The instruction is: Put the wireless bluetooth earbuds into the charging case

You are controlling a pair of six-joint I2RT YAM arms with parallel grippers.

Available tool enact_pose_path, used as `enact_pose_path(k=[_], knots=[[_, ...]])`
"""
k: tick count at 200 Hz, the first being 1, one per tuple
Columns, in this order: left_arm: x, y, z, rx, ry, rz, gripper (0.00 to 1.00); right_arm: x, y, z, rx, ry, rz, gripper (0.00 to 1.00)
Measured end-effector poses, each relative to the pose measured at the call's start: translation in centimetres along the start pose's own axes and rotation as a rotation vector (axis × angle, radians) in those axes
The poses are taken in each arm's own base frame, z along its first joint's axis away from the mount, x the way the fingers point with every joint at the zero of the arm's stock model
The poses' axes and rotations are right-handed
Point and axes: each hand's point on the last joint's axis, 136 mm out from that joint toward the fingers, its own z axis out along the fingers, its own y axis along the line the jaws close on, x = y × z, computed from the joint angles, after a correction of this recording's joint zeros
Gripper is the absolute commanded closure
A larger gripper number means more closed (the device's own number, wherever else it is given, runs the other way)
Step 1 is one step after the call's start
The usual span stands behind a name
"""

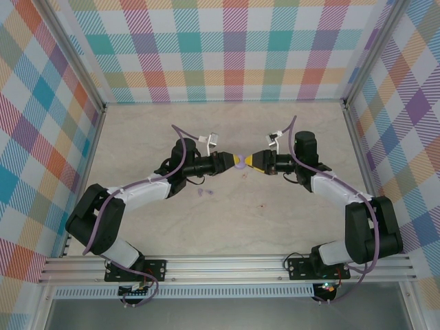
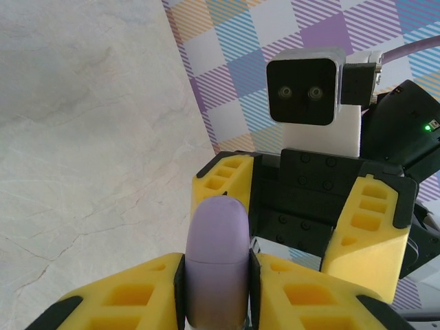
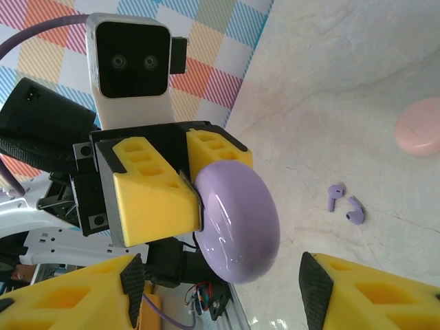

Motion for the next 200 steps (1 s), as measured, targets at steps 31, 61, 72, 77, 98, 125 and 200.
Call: enact_pose_path(k=[31,61,72,77,98,125,200], knots=[[0.1,-0.4,0.1,0.013,0.004,0.008,0.71,0.1,0.4,0.6,-0.016,0.019,-0.007,0.42],[0.0,-0.9,0.2,0.028,0.001,0.02,0.71,0.2,0.6,1.0,-0.027,0.031,-0.009,0.49],[-0.1,-1.1,0.2,0.032,0.001,0.023,0.71,0.3,0.7,1.2,-0.03,0.035,-0.006,0.51],[-0.1,-1.2,0.2,0.034,0.001,0.025,0.71,0.3,0.7,1.2,-0.032,0.036,-0.003,0.52],[-0.1,-1.3,0.3,0.039,0.002,0.031,0.71,0.2,0.8,1.2,-0.038,0.035,-0.007,0.55],[-0.1,-1.4,0.3,0.042,-0.001,0.034,0.71,0.0,0.8,1.2,-0.038,0.029,-0.007,0.57],[-0.3,-1.8,0.0,0.038,-0.01,0.06,0.71,-0.4,0.8,1.1,-0.013,0.002,-0.017,0.58]])
